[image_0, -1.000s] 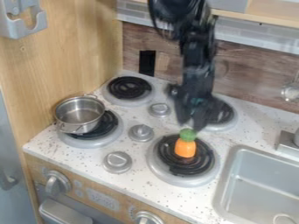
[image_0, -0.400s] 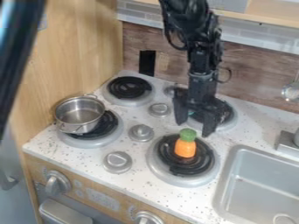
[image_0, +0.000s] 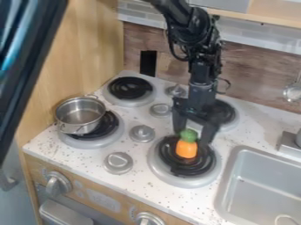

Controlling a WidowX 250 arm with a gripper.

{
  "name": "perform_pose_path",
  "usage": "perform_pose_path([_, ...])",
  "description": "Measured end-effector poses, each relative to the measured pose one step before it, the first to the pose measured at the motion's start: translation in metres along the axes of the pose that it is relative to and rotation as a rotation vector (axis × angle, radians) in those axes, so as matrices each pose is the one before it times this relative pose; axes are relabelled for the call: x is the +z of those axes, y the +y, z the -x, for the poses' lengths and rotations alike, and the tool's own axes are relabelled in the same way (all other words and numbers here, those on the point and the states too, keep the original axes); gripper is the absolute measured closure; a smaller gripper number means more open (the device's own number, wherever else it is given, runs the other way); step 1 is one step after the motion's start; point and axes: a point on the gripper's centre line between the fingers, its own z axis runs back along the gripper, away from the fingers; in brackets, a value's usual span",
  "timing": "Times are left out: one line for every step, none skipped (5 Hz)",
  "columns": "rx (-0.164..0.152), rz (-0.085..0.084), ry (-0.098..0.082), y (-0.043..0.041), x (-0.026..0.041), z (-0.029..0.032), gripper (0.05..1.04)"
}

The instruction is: Put the yellow object into the silver dish on the left lower burner of the cooker

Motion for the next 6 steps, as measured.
perform_pose_path([-0.0058, -0.0039, 0.0072, 0.00076, -0.00058, 0.00064, 0.443])
perform_pose_path([-0.0083, -0.0002, -0.0014, -0.00045, 0.00273, -0.0017, 0.495])
perform_pose_path([-0.0009, 0.0014, -0.0004, 0.00026, 0.00061, 0.00058, 0.496])
perform_pose_path([0.026, -0.0283, -0.0911, 0.01242, 0.0328, 0.01327, 0.496])
perform_pose_path([0.1074, -0.033, -0.1033, 0.04366, 0.03353, 0.02801, 0.497])
perform_pose_path([0.1012, -0.0065, -0.057, 0.03944, 0.0082, 0.02966, 0.497])
